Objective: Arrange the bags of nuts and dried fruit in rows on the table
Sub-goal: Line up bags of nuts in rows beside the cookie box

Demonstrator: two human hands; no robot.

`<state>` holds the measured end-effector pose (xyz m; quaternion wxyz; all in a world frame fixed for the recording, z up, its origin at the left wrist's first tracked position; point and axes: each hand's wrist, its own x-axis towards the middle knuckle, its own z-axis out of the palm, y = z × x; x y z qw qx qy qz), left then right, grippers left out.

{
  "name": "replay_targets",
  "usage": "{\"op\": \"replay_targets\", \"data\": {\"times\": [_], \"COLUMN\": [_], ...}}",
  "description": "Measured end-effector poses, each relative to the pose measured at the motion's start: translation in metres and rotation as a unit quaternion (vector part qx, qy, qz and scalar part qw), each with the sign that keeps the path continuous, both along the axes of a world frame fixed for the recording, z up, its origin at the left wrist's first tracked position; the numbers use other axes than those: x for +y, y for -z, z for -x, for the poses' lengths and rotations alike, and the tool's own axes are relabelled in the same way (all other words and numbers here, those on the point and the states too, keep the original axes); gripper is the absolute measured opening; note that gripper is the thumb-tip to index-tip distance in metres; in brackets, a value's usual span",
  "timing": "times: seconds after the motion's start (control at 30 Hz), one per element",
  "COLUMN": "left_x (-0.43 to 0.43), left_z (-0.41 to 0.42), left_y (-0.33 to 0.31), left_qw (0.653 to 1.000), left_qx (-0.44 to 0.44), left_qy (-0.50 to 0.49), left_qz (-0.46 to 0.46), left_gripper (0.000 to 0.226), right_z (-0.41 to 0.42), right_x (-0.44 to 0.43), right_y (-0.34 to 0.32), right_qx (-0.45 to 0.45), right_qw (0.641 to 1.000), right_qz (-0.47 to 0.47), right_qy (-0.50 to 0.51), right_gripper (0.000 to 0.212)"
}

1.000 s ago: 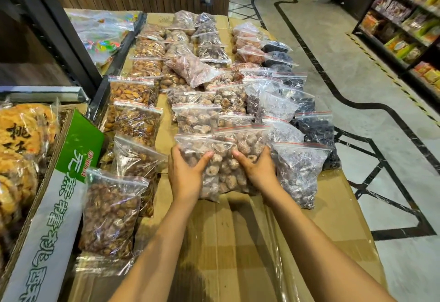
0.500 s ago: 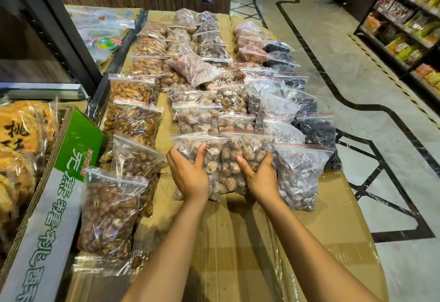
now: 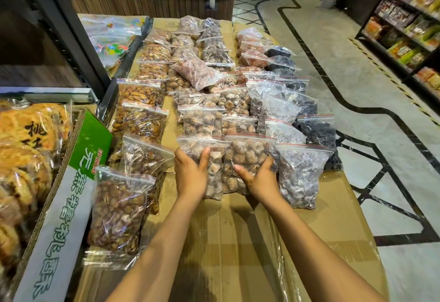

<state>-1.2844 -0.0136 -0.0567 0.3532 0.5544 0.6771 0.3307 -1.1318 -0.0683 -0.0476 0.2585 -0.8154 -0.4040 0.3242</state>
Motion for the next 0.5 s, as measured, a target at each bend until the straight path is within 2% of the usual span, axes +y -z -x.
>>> {"op": "replay_targets", "data": {"times": [0.13,0.33,0.4,0.5], "left_x": [-0.033,-0.027,-0.008,0.017], "left_z": [0.02,0.087,0.108,0.133], "left_y": [-0.021,-0.047,-0.054,-0.054], "left_qw": [0.999,0.99,0.99,0.995], "left_qx": [-0.001,0.01,0.036,0.074], "left_qy": [0.032,-0.021,-0.034,-0.033], "left_qz": [0.032,-0.142,-0.13,-0.066], "left_gripper": [0.086,0.052,0.054,0.06], "right_z": [0.005,0.022,0.031,0.049], "right_x": [-0.006,-0.018,-0.02,-0.016], "right_y": [-0.007,-0.017,-0.023,-0.032], "right_qx": [-0.034,-0.071,-0.129,-0.204], "right_qw": [0.999,0.997,0.99,0.97], "right_qz": [0.012,-0.012,-0.055,-0.132], "right_qy": [0.014,0.017,0.013,-0.028], "right_gripper": [0.099,0.1,0.098,0.093]}}
